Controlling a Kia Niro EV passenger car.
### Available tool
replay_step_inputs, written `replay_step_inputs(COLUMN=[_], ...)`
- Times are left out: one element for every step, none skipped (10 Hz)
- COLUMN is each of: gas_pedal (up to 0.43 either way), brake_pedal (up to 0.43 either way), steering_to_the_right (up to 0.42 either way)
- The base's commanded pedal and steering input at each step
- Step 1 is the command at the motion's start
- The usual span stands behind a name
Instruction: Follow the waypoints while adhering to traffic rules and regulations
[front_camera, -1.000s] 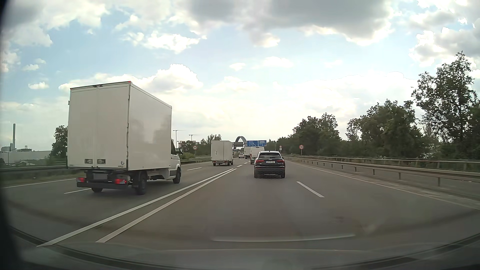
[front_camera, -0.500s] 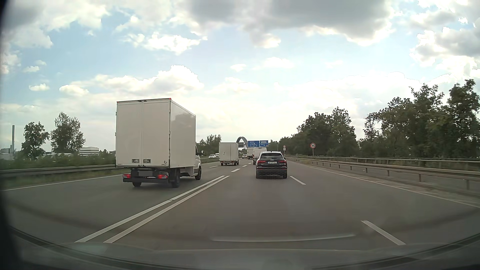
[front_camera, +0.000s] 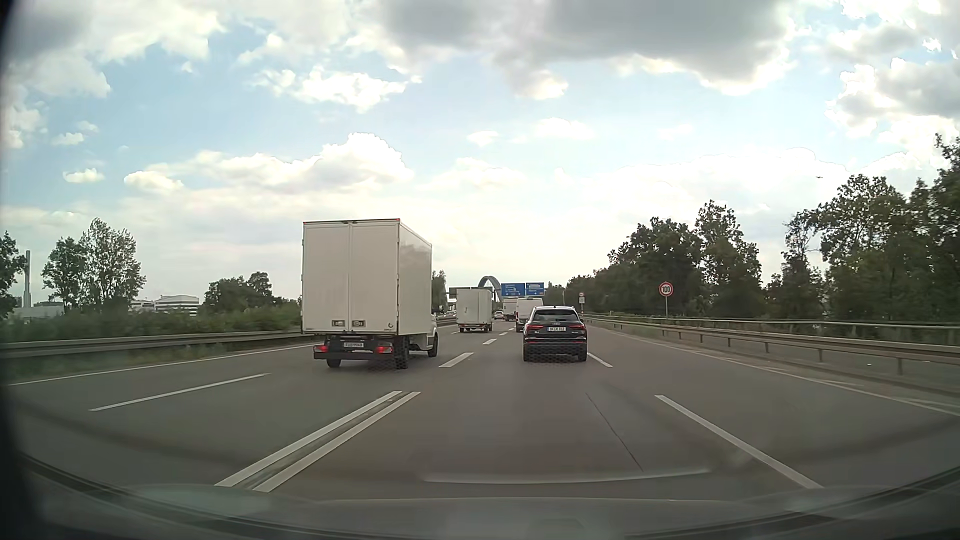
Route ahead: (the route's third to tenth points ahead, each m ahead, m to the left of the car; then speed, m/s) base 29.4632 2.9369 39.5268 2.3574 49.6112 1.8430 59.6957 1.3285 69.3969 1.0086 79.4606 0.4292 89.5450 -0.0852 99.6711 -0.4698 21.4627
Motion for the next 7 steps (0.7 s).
replay_step_inputs(gas_pedal=[0.862,0.87,0.921,0.941,0.941,1.0,1.0], brake_pedal=[0.03,0.03,0.03,0.03,0.03,0.03,0.03], steering_to_the_right=[-0.01,-0.01,-0.01,-0.01,-0.01,-0.01,-0.01])
